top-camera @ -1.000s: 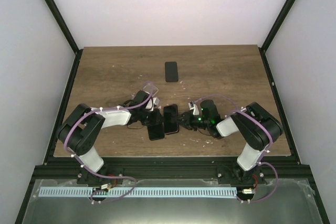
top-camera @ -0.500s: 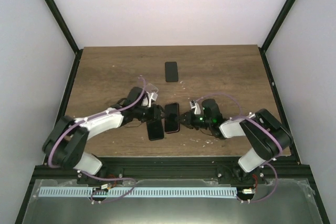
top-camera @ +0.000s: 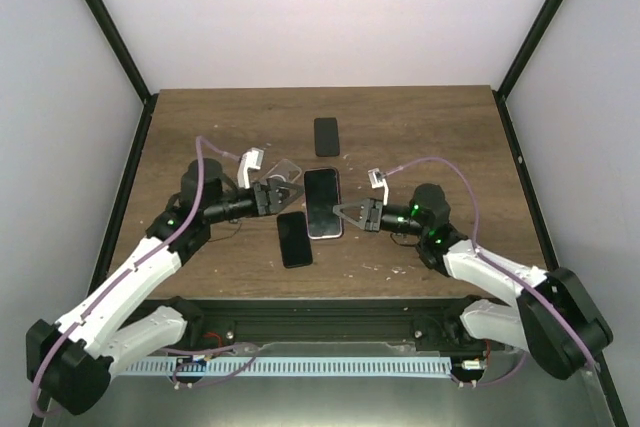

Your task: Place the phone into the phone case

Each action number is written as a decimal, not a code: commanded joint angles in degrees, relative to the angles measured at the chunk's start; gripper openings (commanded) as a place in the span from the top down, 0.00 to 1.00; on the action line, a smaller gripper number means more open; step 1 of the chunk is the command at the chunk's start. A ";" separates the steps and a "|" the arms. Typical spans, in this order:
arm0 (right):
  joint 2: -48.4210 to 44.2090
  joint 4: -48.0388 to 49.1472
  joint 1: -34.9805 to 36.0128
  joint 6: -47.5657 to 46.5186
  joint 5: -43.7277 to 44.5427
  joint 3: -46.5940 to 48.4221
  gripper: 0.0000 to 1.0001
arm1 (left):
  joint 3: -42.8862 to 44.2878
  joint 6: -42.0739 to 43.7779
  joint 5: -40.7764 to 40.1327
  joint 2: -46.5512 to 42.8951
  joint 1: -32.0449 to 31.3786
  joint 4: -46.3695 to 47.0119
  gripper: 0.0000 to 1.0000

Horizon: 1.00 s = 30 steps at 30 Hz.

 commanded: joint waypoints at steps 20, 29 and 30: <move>-2.93 18.77 5.28 11.64 -7.84 4.29 0.91 | -10.52 -18.30 17.99 -2.73 -0.06 35.87 0.77; -0.50 18.65 6.15 11.91 -7.74 5.07 0.73 | -9.59 -15.51 17.39 -2.86 -0.10 30.35 1.00; -0.45 18.73 6.15 11.88 -7.51 4.96 0.75 | -9.32 -14.82 17.28 -3.12 -0.10 28.49 1.00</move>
